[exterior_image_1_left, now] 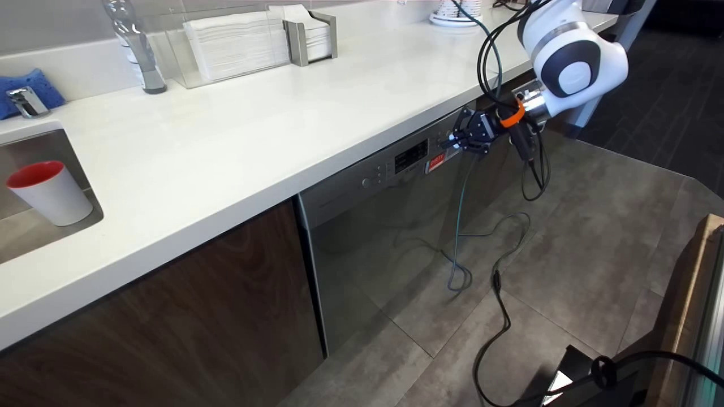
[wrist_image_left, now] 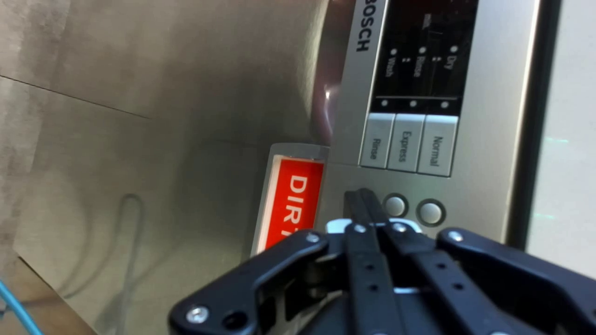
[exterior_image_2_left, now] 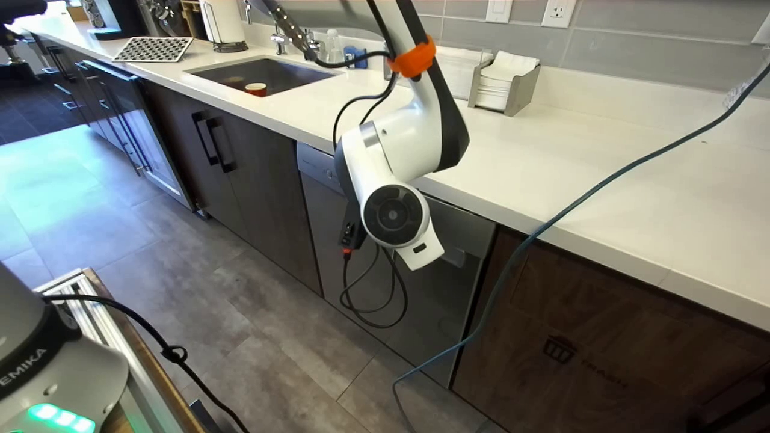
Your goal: Press a button on the dishwasher
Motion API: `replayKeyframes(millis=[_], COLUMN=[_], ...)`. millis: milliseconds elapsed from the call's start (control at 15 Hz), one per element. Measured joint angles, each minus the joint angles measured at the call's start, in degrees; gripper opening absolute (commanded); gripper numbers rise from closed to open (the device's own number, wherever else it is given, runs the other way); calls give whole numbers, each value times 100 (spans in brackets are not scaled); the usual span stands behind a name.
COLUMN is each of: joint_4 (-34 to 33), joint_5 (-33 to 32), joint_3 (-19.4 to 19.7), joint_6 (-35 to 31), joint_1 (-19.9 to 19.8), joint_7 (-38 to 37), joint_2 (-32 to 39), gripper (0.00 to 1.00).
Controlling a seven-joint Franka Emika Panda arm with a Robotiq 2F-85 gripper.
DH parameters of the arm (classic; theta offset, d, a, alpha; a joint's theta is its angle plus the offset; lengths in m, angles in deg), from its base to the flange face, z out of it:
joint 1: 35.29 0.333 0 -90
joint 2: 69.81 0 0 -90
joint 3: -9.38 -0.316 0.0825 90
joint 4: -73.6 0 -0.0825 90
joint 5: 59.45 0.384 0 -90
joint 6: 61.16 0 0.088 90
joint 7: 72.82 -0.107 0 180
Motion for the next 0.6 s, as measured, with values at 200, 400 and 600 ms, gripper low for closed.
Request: replayKeyframes(millis=[200,400,600], joint_4=[0,16,52], joint_5=[10,121,316], joint_3=[1,1,-1], joint_6=[0,0,4], joint_1=[4,20,41], joint_7=[-1,-6,-9], joint_2=[3,9,11], gripper=[0,0,0])
